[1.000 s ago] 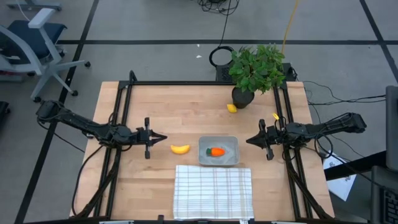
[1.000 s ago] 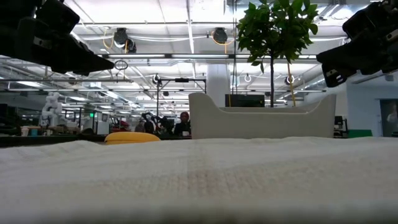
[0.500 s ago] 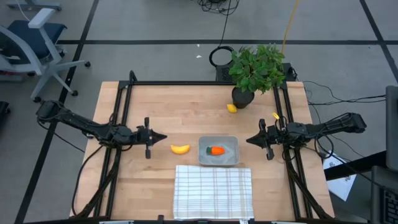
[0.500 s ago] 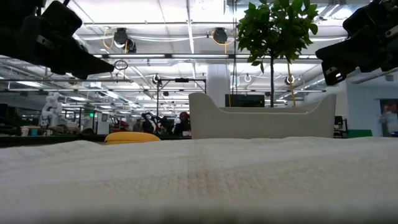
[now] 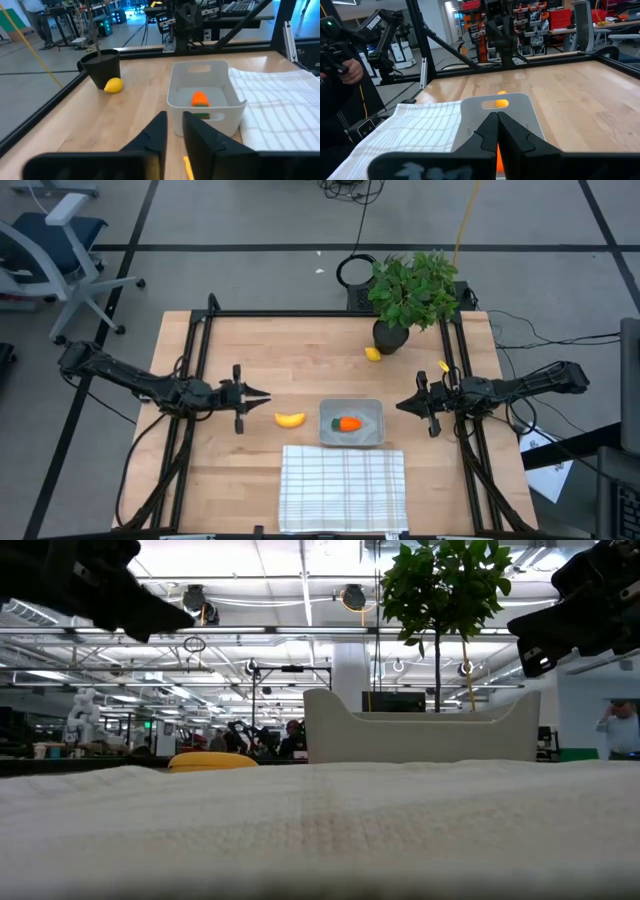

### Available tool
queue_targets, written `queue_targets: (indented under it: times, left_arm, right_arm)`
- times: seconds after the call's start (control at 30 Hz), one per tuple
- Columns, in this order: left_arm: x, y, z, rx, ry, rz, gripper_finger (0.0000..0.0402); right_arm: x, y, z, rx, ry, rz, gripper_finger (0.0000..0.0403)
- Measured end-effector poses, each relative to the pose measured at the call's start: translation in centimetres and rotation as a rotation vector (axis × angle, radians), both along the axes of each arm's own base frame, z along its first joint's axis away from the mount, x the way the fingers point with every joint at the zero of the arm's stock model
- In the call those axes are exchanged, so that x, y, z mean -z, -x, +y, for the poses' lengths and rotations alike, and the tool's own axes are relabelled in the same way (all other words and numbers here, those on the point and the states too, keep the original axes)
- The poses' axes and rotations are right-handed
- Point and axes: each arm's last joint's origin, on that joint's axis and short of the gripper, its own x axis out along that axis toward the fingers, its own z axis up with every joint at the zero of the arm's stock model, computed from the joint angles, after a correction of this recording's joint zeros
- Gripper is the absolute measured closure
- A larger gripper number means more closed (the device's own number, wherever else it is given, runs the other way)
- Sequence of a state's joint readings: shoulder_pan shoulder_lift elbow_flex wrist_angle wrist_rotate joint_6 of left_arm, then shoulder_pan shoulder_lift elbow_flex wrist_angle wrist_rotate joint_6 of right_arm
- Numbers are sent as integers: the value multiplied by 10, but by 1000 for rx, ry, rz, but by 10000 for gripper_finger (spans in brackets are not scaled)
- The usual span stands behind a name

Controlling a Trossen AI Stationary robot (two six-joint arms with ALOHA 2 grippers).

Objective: Pick and placing Produce into tupperware
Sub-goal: Put the yellow banana into the gray bin

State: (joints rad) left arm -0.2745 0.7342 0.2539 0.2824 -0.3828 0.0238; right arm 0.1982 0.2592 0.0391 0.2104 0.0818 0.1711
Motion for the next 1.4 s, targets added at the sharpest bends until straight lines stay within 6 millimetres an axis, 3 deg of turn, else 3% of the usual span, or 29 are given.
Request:
queue_targets:
  times: [0.23,0.67,1.07,1.4]
  left_arm:
    - [-21,-15,-4,-2,-29,113,270]
    - [-29,-43,-6,-31,14,210,203]
    - [-54,-81,0,-12,70,465,190]
    - [-72,-96,7,21,134,693,190]
  right_arm:
    - [1,0,0,0,2,8,403]
    - [1,0,0,-2,-23,17,403]
    - [2,0,0,-3,-21,29,403]
    - [4,0,0,-3,-17,49,403]
